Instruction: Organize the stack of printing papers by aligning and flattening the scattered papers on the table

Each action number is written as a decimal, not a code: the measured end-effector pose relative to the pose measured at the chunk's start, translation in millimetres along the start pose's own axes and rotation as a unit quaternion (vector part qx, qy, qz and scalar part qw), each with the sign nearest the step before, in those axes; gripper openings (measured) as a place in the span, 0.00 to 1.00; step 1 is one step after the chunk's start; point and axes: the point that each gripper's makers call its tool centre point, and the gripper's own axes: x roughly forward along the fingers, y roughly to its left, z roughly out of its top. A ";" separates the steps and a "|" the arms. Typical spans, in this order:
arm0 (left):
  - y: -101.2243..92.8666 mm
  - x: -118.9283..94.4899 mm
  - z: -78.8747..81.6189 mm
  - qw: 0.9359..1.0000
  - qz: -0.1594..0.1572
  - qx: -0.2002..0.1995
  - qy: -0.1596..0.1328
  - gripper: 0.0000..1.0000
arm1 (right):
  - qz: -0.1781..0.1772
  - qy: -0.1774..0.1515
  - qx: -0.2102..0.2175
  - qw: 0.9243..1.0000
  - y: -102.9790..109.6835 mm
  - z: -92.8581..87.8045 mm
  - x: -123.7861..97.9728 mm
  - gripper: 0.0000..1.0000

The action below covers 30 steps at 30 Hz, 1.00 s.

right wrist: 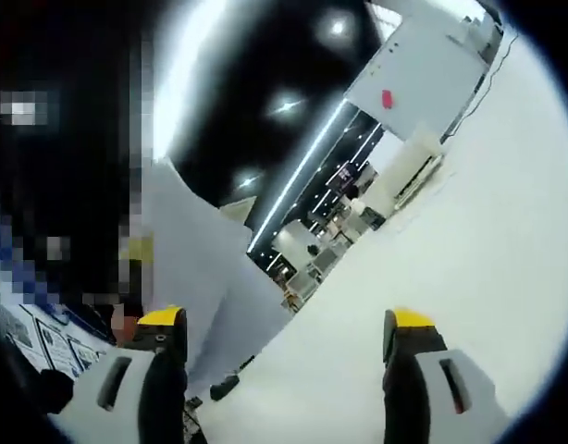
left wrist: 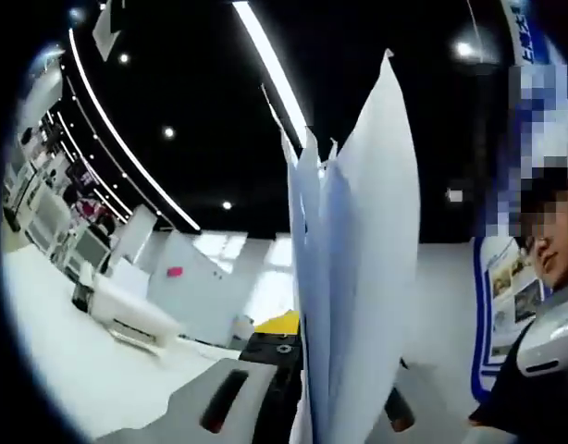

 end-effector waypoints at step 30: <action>-56.1 64.4 1.0 0.987 -0.105 -0.116 -0.033 0.05 | 0.327 -0.116 0.085 0.934 124.8 55.4 18.9 0.33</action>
